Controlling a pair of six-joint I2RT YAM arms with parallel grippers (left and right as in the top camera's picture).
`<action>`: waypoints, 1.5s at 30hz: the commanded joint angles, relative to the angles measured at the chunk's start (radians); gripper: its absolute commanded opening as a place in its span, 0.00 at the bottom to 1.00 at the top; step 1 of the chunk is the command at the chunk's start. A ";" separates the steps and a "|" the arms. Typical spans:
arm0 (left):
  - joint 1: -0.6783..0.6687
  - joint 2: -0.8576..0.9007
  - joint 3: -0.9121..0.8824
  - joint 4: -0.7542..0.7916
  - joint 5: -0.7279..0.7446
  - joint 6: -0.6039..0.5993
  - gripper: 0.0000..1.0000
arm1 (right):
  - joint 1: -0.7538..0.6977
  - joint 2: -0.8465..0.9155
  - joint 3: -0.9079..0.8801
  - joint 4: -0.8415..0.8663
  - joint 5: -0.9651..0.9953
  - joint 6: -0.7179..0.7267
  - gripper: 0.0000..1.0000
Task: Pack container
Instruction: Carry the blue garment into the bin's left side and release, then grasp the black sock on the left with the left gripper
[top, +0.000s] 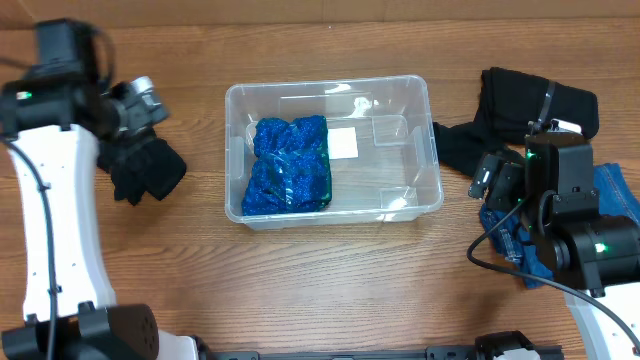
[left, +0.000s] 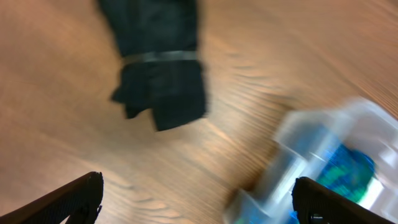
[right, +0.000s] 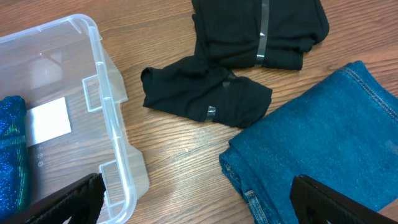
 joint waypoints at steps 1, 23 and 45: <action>0.167 0.078 -0.115 0.019 0.127 0.042 1.00 | -0.004 -0.005 0.025 0.005 0.001 -0.003 1.00; 0.325 0.478 -0.273 0.509 0.461 0.332 1.00 | -0.004 -0.005 0.025 0.006 0.001 -0.003 1.00; 0.140 0.005 -0.258 0.340 0.636 0.347 0.04 | -0.004 -0.001 0.025 0.008 0.001 -0.003 1.00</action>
